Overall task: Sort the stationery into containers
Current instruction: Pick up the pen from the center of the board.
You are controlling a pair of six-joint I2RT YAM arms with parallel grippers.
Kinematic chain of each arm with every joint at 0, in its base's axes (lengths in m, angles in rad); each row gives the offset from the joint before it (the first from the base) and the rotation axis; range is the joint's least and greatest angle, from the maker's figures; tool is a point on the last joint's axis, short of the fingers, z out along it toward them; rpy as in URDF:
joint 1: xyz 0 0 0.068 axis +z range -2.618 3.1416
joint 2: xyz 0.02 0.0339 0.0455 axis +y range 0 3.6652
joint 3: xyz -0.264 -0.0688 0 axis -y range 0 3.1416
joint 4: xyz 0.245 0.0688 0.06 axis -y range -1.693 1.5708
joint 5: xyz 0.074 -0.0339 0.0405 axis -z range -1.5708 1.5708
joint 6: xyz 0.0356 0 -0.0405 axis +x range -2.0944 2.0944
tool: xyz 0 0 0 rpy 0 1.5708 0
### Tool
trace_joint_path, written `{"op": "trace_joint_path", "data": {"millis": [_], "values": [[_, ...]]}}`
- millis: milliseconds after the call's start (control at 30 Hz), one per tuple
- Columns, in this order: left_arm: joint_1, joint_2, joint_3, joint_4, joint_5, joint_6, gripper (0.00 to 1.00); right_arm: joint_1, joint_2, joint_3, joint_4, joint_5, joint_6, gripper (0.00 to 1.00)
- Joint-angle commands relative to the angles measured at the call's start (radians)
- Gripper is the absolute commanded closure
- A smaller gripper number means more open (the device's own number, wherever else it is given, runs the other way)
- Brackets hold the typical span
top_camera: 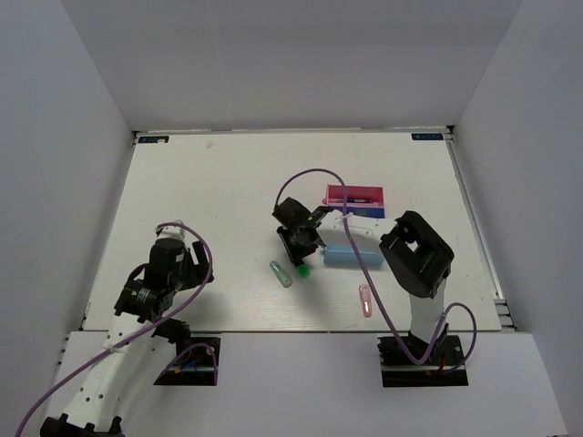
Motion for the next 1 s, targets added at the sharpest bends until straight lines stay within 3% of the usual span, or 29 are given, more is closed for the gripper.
{"op": "trace_joint_path", "data": {"millis": [0, 133, 333, 467, 567, 700, 767, 967], "values": [[0.005, -0.008, -0.013, 0.025, 0.028, -0.009, 0.13, -0.025, 0.055, -0.084, -0.049, -0.095, 0.007, 0.96], [0.006, 0.003, -0.02, 0.034, 0.062, -0.004, 0.14, -0.041, 0.005, -0.061, -0.055, -0.135, -0.073, 1.0], [0.008, 0.012, -0.02, 0.044, 0.084, -0.004, 0.16, -0.051, -0.144, 0.06, -0.115, -0.288, -0.364, 1.0], [0.011, 0.018, -0.023, 0.053, 0.107, 0.002, 0.16, -0.057, -0.306, 0.061, -0.104, -0.289, -0.606, 1.0], [0.009, 0.023, -0.033, 0.099, 0.188, 0.014, 0.19, -0.077, -0.394, 0.021, -0.092, -0.281, -0.694, 1.0], [0.009, 0.09, -0.024, 0.169, 0.338, 0.013, 0.34, -0.142, -0.489, -0.025, -0.104, -0.342, -0.925, 1.0], [0.0, 0.169, 0.019, 0.185, 0.369, 0.005, 0.35, -0.189, -0.536, -0.083, -0.075, -0.342, -1.019, 1.0], [-0.153, 0.349, 0.128, 0.211, 0.288, -0.029, 0.36, -0.382, -0.572, -0.172, -0.049, -0.46, -1.251, 1.0]]}}
